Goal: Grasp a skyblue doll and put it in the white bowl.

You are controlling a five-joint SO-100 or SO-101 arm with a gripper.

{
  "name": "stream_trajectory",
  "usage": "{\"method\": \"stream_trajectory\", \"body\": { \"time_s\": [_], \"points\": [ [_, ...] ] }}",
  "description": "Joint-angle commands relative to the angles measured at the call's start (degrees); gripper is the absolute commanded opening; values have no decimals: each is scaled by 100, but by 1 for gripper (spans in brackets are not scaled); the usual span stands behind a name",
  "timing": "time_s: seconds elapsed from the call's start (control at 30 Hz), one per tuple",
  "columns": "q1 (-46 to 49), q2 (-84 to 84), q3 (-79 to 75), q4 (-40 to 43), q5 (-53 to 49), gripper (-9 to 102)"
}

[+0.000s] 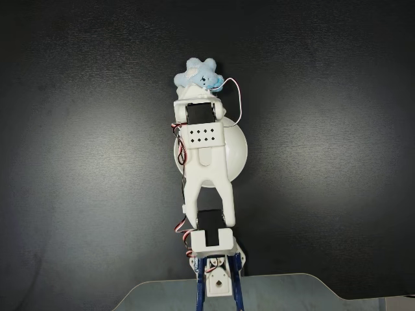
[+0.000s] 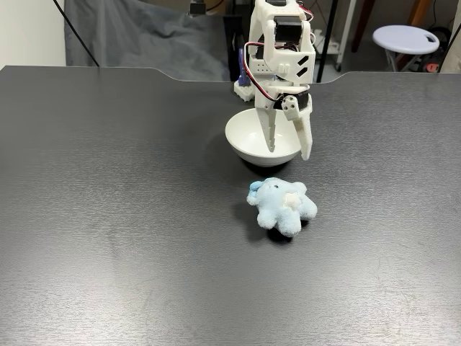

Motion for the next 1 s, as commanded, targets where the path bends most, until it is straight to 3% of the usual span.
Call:
{"method": "stream_trajectory", "body": {
  "time_s": [0.0, 0.17, 0.5, 0.97],
  "points": [
    [-18, 237, -413, 18, -62, 49],
    [0, 237, -396, 18, -70, 59],
    [0, -264, -431, -105, -70, 60],
    [343, -501, -404, -1617, 26, 60]
  ]
}}
